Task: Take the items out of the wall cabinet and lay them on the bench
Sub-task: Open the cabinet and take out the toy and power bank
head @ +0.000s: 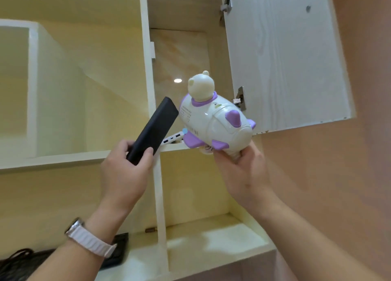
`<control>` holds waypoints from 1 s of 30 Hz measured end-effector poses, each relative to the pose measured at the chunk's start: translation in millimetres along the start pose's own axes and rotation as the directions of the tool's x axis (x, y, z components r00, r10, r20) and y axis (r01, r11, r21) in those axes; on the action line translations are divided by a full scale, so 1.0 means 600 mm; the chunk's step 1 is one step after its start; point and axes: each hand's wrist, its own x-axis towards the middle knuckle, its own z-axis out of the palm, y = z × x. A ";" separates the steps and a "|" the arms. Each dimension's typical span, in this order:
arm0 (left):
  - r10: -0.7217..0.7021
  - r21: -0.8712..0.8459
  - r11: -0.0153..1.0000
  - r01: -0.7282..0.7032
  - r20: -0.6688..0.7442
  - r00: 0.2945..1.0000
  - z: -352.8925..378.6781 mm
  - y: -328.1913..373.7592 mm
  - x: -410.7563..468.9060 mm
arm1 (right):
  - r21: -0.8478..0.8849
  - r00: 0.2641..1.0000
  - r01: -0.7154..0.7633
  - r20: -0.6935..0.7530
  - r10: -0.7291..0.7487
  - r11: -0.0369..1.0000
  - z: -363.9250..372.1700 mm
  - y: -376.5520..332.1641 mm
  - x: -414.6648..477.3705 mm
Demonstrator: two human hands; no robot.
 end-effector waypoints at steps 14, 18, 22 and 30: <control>-0.243 -0.629 0.611 0.480 0.428 0.871 -0.078 -0.045 -0.181 | -0.018 0.875 -0.380 -0.331 0.353 0.925 0.040 -0.097 -0.257; -0.230 -0.639 0.500 0.584 0.552 0.802 -0.082 -0.017 -0.244 | 0.007 0.807 -0.433 -0.443 0.391 0.901 0.007 -0.126 -0.315; -0.216 -0.612 0.377 0.695 0.671 0.709 -0.086 0.029 -0.308 | -0.072 0.767 -0.466 -0.528 0.363 0.882 -0.049 -0.174 -0.380; 0.006 -0.451 0.096 0.888 0.892 0.452 -0.139 0.180 -0.434 | -0.140 0.668 -0.547 -0.668 0.329 0.826 -0.162 -0.316 -0.530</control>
